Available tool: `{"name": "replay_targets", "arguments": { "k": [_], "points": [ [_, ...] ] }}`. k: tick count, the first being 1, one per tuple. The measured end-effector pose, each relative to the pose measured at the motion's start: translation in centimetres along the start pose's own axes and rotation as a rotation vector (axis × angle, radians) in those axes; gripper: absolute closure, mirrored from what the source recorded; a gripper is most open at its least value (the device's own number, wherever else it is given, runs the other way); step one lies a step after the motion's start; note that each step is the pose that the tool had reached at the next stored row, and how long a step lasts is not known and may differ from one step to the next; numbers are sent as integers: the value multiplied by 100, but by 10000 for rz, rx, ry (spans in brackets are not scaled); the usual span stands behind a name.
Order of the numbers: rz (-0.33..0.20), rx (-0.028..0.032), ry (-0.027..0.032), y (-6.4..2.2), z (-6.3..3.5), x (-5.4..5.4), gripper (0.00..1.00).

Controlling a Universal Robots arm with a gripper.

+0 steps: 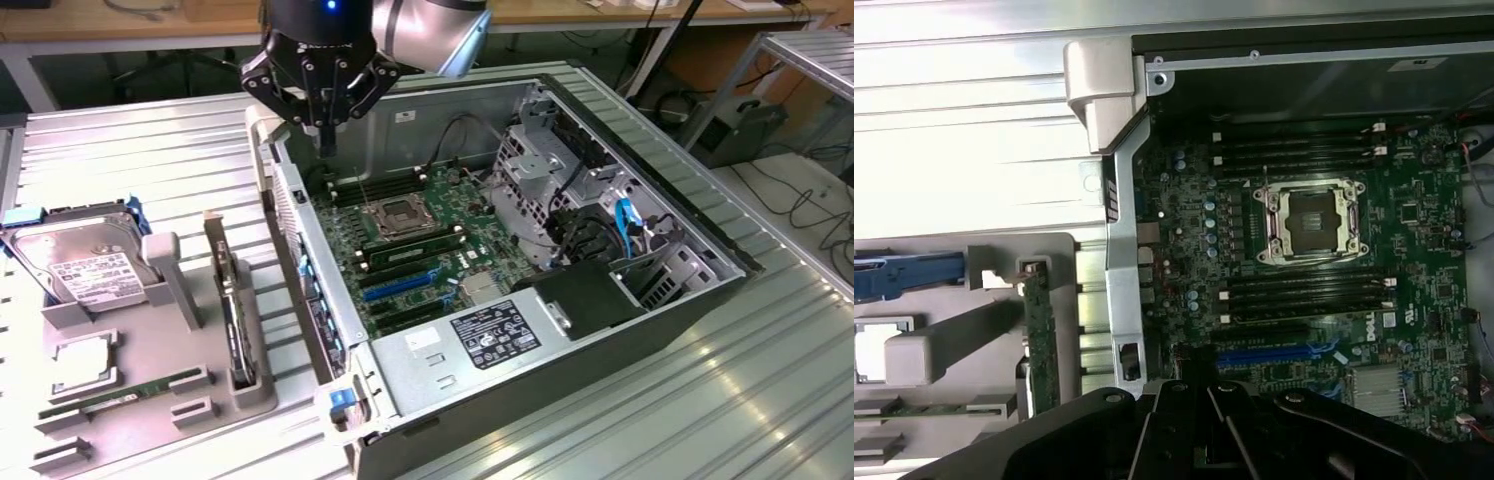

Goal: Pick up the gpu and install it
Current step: 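Reach for the gpu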

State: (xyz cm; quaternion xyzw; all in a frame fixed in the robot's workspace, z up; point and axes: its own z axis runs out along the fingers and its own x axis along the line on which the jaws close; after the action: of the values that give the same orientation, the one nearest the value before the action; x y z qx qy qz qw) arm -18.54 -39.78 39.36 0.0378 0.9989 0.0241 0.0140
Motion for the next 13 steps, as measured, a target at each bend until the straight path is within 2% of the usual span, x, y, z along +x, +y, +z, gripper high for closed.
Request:
{"name": "replay_targets", "arguments": {
  "k": [13],
  "points": [
    [0, 0, 0, -4, 0, 50, 89]
  ]
}}
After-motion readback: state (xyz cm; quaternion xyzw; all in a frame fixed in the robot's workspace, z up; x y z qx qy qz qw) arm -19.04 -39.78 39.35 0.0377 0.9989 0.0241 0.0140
